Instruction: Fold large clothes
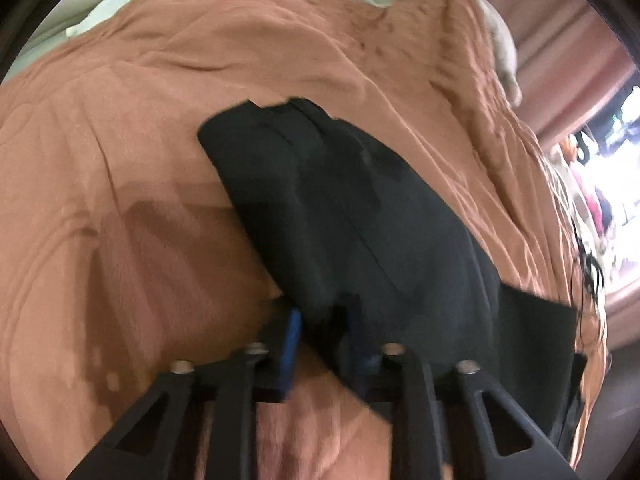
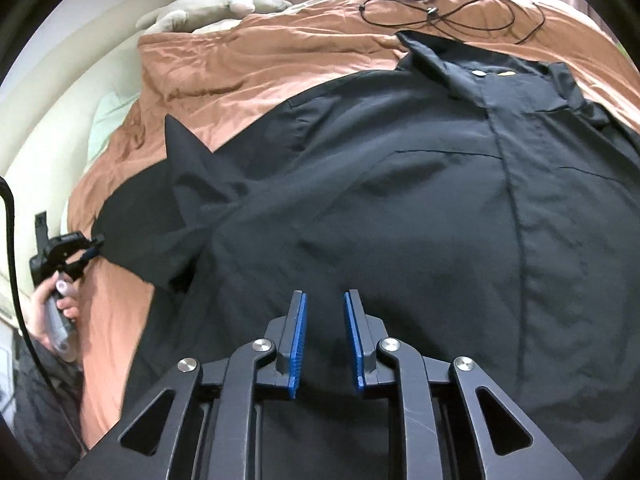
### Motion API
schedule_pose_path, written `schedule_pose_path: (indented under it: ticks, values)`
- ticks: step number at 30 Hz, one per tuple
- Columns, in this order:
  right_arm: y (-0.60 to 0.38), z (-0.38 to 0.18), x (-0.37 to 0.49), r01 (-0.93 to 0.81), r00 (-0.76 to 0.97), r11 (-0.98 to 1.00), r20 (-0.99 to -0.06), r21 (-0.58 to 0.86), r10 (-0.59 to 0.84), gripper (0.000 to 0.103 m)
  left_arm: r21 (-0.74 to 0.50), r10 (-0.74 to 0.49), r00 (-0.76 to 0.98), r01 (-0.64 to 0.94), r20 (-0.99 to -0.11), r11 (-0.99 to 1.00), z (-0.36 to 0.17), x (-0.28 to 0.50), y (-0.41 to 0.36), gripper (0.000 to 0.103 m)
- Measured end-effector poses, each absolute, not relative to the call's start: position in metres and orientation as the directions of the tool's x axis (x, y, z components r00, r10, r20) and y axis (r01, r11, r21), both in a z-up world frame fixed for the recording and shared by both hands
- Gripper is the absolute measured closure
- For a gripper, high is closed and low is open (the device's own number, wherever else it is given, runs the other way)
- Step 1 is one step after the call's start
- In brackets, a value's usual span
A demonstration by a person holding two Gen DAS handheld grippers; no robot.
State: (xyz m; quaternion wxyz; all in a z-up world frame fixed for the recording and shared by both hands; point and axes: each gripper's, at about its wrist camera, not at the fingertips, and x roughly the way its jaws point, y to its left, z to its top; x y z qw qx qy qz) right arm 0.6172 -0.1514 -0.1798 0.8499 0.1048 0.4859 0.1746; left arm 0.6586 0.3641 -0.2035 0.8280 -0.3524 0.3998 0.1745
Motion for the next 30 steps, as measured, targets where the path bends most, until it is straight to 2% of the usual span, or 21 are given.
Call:
schedule_pose_path:
  ticks: [1,2,7,13,16,17,18,22,23,24,30]
  values:
    - [-0.148,-0.181,0.621,-0.193,0.462,0.913,-0.788,0.359,0.407,0.084,-0.453,0.003,0.624,-0.571,-0.781,0.685,-0.202,0.660,0.366,0.100]
    - [-0.142,-0.182,0.626,-0.186,0.454,0.908,-0.787,0.376,0.419,0.085,-0.458,0.005,0.631,-0.568,-0.776,0.684,-0.199,0.660,0.367,0.101]
    - [-0.120,-0.182,0.643,-0.192,0.444,0.883,-0.765,0.428,0.467,0.087,-0.477,0.036,0.727,-0.487,-0.686,0.732,-0.151,0.638,0.359,0.103]
    - [-0.095,-0.194,0.659,-0.180,0.411,0.827,-0.723,0.532,0.555,0.092,-0.535,-0.007,0.814,-0.375,-0.581,0.757,-0.088,0.612,0.348,0.103]
    - [-0.086,-0.217,0.668,-0.137,0.356,0.816,-0.741,0.562,0.570,0.092,-0.562,-0.058,0.856,-0.284,-0.513,0.777,-0.047,0.602,0.332,0.103]
    - [-0.085,-0.218,0.669,-0.141,0.362,0.822,-0.744,0.552,0.562,0.098,-0.563,-0.076,0.865,-0.255,-0.497,0.787,-0.037,0.599,0.324,0.103]
    - [-0.086,-0.217,0.668,-0.140,0.355,0.822,-0.746,0.553,0.563,0.098,-0.552,-0.090,0.875,-0.217,-0.475,0.805,-0.020,0.596,0.311,0.103]
    - [-0.104,-0.196,0.659,-0.122,0.347,0.800,-0.729,0.588,0.589,0.098,-0.541,-0.156,0.903,-0.097,-0.401,0.835,0.028,0.588,0.272,0.103]
    - [-0.112,-0.186,0.652,-0.124,0.369,0.801,-0.722,0.586,0.586,0.093,-0.540,-0.175,0.906,-0.067,-0.385,0.839,0.038,0.586,0.262,0.103]
    - [-0.121,-0.181,0.647,-0.124,0.382,0.803,-0.719,0.583,0.581,0.093,-0.536,-0.194,0.909,-0.038,-0.369,0.843,0.049,0.586,0.251,0.103]
    - [-0.179,-0.143,0.608,-0.123,0.466,0.800,-0.678,0.587,0.568,0.093,-0.504,-0.303,0.896,0.107,-0.324,0.857,0.091,0.586,0.181,0.103]
